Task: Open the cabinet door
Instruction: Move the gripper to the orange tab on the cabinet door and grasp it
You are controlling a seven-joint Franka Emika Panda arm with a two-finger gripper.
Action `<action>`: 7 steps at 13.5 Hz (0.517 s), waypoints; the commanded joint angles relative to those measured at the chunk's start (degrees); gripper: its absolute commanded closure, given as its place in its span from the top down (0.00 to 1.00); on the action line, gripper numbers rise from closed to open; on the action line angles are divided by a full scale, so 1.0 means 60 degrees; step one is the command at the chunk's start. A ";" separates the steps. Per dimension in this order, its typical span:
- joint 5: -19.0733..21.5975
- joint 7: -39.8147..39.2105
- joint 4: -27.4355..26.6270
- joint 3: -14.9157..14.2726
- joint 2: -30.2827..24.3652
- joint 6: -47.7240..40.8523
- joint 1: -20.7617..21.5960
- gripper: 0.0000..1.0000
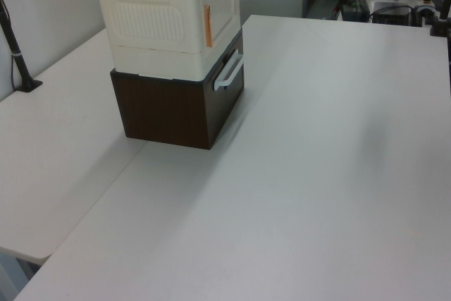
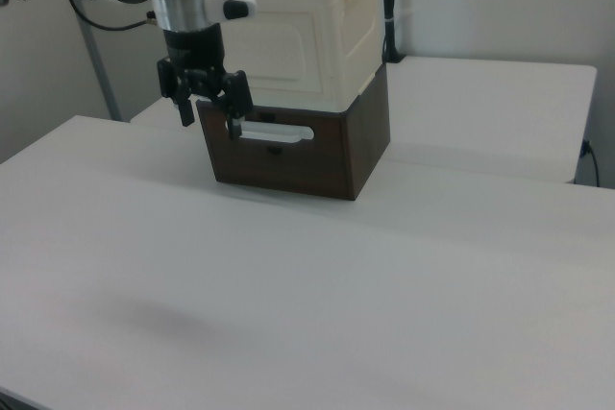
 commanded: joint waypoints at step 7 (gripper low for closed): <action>0.0159 0.1239 0.0470 -0.0039 0.0994 0.5140 0.2485 0.93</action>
